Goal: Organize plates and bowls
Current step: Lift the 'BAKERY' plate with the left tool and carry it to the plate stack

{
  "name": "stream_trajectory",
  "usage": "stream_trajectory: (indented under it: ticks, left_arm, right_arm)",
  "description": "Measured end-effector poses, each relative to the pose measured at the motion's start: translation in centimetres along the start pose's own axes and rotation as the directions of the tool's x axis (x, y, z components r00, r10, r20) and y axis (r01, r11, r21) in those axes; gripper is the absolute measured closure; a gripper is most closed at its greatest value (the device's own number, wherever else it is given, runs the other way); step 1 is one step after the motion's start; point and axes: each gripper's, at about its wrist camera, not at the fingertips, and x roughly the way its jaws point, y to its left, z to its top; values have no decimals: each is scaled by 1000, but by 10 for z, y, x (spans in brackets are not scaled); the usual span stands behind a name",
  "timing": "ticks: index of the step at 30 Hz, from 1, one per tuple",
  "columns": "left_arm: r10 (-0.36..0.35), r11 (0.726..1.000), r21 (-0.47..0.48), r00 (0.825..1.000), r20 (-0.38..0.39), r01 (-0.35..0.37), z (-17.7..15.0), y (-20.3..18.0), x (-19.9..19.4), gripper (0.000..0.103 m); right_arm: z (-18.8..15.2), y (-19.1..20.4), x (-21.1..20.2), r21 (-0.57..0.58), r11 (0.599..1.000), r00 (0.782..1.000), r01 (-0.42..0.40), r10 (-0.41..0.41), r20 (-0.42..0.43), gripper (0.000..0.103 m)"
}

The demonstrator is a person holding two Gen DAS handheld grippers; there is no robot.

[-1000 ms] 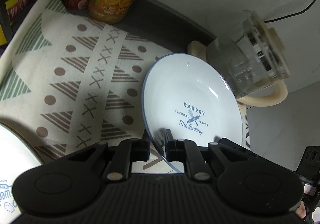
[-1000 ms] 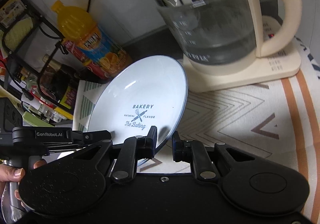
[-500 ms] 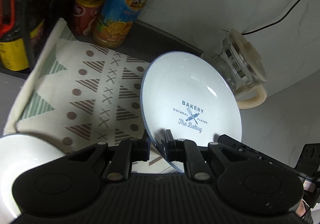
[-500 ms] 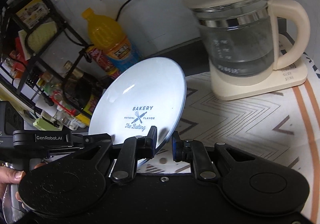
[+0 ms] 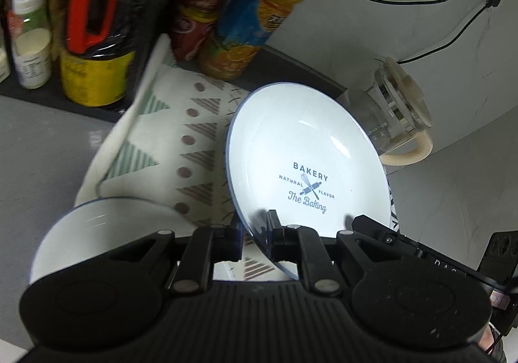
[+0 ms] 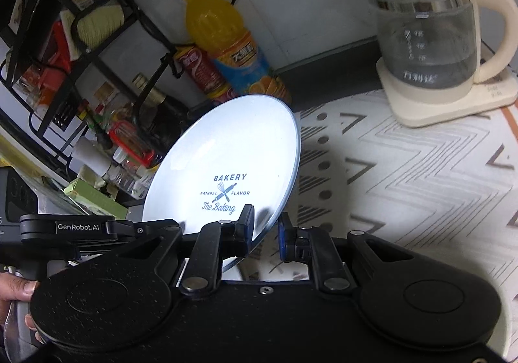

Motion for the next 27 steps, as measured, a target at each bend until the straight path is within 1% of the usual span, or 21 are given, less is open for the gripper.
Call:
stream_trajectory:
  ticks: [5,14,21,24,27]
  left_arm:
    - [-3,1000,27,1000,-22,4,-7,17,-10,91]
    - [-8,999,51,999,-54,11,-20,42,-21,91]
    - [-20,998,52,996,-87,25,-32,52,-20,91]
    - [-18,998,58,995,-97,24,-40,53,-19,91]
    - [-21,999,43,993,-114,26,-47,58,-18,91]
  right_arm:
    - [-19,15,3,25,1000,1000,15,-15,12,88]
    - [-48,35,5,17,998,998,61,-61,15,88]
    - [-69,38,4,-11,994,994,106,-106,-14,88]
    - [-76,37,4,-14,993,993,114,-114,-28,88]
    - [-83,39,7,-22,992,992,121,-122,-43,88]
